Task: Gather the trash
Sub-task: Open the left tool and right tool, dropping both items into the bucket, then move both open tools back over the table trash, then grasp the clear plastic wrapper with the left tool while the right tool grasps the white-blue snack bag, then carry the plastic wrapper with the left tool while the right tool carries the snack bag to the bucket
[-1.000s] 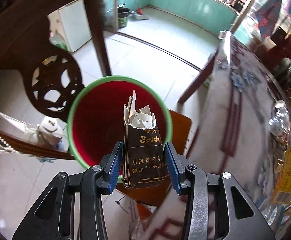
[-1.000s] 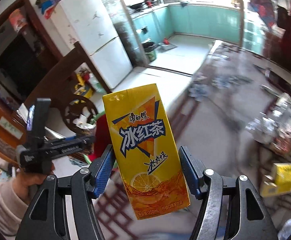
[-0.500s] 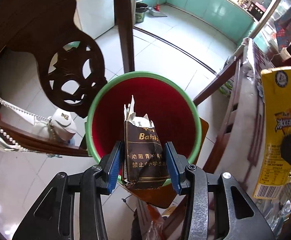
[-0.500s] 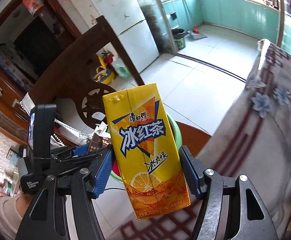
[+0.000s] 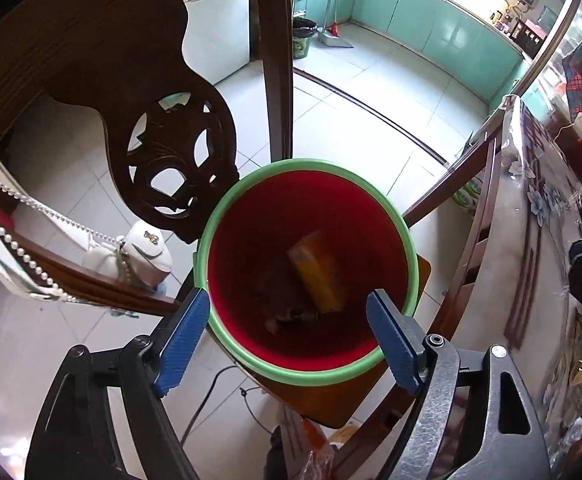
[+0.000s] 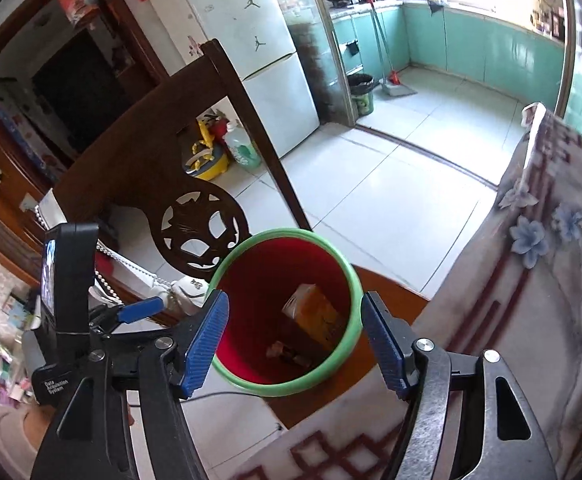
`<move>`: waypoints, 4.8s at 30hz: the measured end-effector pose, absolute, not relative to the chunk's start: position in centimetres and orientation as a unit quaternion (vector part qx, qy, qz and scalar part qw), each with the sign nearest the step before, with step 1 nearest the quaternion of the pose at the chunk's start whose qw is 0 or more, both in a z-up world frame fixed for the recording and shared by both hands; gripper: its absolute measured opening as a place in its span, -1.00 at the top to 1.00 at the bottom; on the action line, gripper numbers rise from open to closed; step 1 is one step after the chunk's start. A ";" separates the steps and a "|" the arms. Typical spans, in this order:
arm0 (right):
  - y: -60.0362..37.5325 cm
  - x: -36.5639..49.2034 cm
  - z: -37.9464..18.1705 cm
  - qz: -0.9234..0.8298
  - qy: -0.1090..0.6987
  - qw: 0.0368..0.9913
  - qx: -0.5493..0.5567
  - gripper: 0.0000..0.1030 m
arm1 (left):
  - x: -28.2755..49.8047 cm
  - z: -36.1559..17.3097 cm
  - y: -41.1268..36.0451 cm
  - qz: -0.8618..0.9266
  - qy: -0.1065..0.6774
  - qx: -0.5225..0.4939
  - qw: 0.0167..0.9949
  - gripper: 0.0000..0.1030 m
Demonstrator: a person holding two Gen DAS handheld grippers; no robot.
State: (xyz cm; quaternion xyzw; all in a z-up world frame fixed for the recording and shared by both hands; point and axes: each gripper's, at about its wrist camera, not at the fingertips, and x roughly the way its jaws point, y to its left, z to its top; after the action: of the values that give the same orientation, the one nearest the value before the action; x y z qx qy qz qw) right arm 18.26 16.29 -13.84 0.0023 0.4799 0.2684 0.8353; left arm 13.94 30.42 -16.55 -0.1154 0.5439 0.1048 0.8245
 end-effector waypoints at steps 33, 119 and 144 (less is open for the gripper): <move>-22.6 -4.3 -10.8 -0.020 0.521 0.852 0.036 -0.32 | 1.4 -12.9 -1.8 -0.301 0.508 0.089 0.802 -0.67; -15.4 0.4 -10.2 0.061 0.495 0.854 0.149 0.96 | 6.5 -12.7 8.0 -0.177 0.547 -0.006 0.818 0.80; -3.6 6.6 -8.4 0.091 0.482 0.866 0.095 0.96 | 11.3 -14.8 17.1 -0.153 0.553 -0.032 0.818 0.80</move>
State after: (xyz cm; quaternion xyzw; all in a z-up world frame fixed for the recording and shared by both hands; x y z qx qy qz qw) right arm 6.57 -3.64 -8.38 0.0950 0.4824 0.0905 0.8660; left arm 11.35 17.09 -14.78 -0.0315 0.5532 -0.1529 0.8183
